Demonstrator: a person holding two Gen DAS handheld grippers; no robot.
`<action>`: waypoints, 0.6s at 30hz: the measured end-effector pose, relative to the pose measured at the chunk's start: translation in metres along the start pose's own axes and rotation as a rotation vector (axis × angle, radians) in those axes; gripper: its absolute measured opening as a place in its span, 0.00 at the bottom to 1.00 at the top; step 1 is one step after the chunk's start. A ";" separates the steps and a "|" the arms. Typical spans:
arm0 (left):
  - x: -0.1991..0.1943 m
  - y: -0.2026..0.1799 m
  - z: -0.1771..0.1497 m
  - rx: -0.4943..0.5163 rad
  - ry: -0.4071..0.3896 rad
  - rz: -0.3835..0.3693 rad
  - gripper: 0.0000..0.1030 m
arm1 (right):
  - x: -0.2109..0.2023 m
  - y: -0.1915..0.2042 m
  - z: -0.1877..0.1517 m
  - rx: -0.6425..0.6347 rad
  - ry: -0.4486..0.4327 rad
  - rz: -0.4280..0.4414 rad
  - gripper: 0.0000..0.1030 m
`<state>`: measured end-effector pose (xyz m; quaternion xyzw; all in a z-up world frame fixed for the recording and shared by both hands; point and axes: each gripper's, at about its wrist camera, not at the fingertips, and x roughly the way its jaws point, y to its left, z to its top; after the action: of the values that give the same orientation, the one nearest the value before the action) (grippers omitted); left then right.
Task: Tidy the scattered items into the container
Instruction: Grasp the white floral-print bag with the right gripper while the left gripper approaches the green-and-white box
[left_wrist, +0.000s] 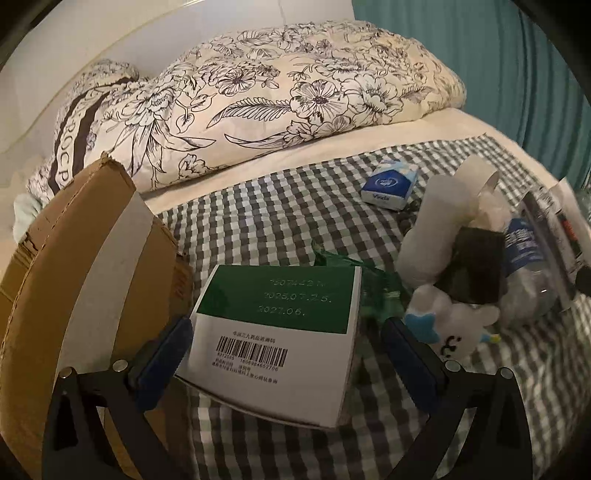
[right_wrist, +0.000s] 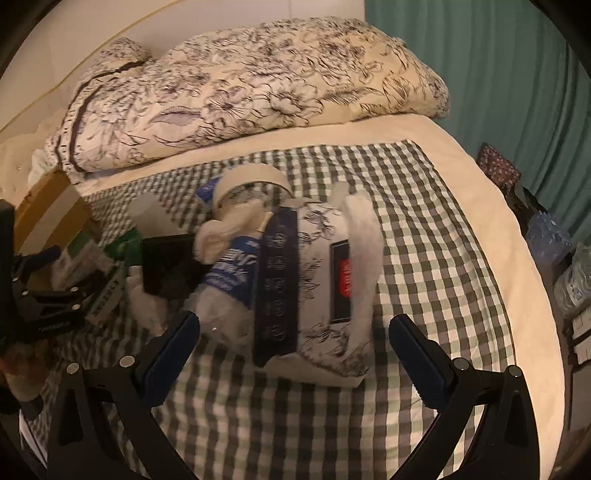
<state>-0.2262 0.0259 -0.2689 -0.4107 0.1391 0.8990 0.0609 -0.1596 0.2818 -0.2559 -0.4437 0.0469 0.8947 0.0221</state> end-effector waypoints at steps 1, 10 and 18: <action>0.002 0.000 0.001 0.006 -0.001 0.006 1.00 | 0.003 -0.002 0.000 0.004 0.001 -0.001 1.00; 0.024 -0.005 0.014 0.037 0.025 0.055 1.00 | 0.025 -0.005 0.004 0.023 0.005 -0.020 1.00; 0.004 -0.014 0.004 0.005 0.046 0.010 1.00 | 0.032 -0.015 -0.003 0.067 0.072 0.052 0.29</action>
<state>-0.2289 0.0408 -0.2725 -0.4307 0.1448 0.8892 0.0543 -0.1756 0.2966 -0.2840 -0.4734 0.0893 0.8762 0.0119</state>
